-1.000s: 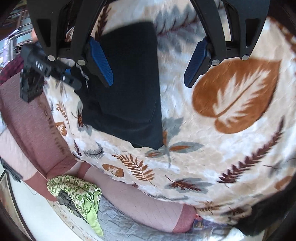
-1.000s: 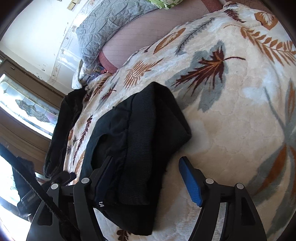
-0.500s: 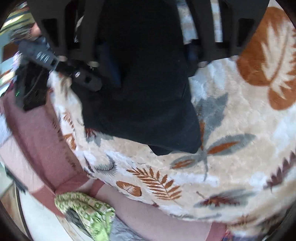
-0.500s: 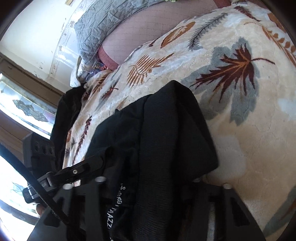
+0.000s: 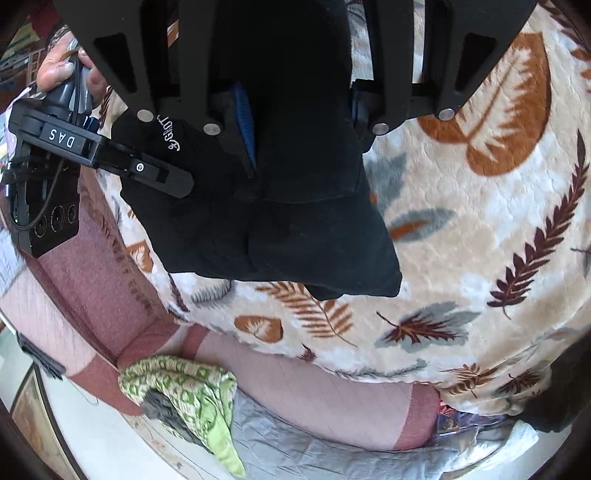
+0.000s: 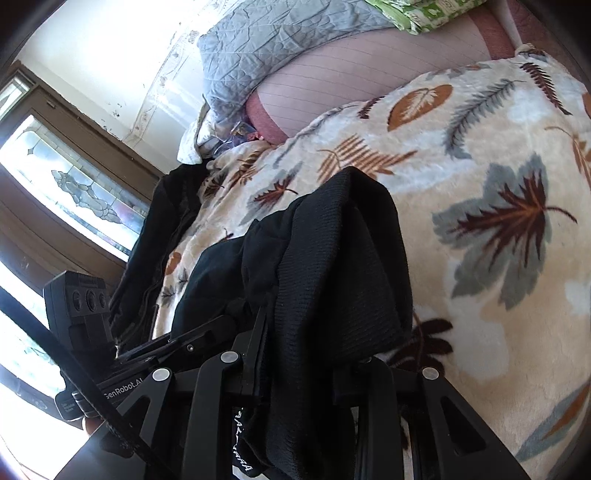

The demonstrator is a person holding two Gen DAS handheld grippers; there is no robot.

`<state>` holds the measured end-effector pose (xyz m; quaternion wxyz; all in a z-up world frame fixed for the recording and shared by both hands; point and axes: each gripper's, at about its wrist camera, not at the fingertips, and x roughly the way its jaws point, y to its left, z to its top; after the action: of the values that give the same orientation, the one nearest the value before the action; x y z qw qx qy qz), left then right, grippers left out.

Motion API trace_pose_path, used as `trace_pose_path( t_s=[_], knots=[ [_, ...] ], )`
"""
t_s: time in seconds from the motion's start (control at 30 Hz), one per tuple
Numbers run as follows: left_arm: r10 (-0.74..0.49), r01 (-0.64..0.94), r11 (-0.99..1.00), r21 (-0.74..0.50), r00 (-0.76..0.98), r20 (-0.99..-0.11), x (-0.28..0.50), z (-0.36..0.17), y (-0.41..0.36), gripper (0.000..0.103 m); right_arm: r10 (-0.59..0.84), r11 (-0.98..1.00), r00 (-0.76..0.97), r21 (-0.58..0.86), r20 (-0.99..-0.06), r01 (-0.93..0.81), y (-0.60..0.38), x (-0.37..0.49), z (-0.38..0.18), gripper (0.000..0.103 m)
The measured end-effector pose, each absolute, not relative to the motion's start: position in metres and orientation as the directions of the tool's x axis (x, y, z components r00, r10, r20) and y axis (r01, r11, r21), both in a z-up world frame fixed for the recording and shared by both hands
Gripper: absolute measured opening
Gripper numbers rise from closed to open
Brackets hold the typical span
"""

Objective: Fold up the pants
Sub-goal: 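Grasp the folded pants end with the left gripper while the right gripper grasps beside it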

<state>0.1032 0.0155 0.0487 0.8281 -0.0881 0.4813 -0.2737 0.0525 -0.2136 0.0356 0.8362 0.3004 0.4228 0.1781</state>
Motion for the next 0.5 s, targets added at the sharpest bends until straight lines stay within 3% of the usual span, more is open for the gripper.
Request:
trace_pose_path(
  t_s=[0.5],
  knots=[
    [-0.452, 0.32, 0.885, -0.338, 0.413, -0.791, 0.181, 0.052, -0.016, 0.038, 0.453, 0.838, 0.658, 0.54, -0.602, -0.084, -0.214, 0.127, 0.046, 0.027]
  ],
)
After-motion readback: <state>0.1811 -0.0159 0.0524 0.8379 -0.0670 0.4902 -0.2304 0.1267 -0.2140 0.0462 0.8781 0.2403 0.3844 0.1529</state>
